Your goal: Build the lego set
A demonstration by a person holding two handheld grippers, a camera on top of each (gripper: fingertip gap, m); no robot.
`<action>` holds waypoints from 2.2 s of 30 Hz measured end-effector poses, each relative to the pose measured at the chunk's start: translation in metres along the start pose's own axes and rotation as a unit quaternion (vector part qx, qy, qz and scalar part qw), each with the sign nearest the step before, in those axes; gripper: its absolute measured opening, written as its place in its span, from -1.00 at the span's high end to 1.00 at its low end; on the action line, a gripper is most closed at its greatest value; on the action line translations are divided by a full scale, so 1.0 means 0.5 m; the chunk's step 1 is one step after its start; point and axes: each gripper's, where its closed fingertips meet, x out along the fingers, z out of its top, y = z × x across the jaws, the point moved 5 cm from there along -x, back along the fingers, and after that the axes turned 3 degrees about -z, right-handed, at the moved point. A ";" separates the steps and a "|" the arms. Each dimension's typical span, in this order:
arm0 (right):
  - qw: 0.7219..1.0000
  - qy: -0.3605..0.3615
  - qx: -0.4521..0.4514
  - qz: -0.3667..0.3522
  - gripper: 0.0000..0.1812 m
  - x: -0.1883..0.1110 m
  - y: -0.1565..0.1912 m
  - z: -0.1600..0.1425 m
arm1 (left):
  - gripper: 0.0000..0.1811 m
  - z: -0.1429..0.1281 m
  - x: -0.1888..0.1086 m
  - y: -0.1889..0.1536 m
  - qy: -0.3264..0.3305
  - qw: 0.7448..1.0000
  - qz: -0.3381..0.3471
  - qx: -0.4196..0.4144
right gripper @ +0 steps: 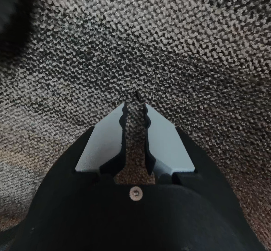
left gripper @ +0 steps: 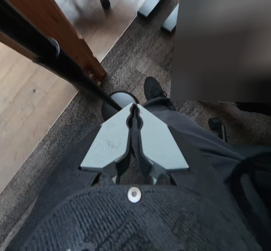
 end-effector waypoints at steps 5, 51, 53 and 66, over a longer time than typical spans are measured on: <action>1.000 -0.014 0.000 0.009 0.82 0.027 -0.008 0.012 | 1.00 -0.022 0.031 -0.005 0.038 0.999 -0.002 0.030; 0.758 -0.207 0.405 -0.467 0.99 -1.955 0.007 -0.638 | 1.00 0.298 0.021 -0.549 -0.146 0.864 -0.296 0.380; 0.771 -0.171 0.466 -0.399 0.97 -1.916 -0.036 -0.719 | 1.00 0.293 0.020 -0.561 -0.141 0.863 -0.304 0.379; 0.784 -0.129 0.527 -0.301 0.88 -1.828 -0.115 -0.809 | 1.00 0.397 0.029 -0.923 -0.149 0.724 -0.483 0.470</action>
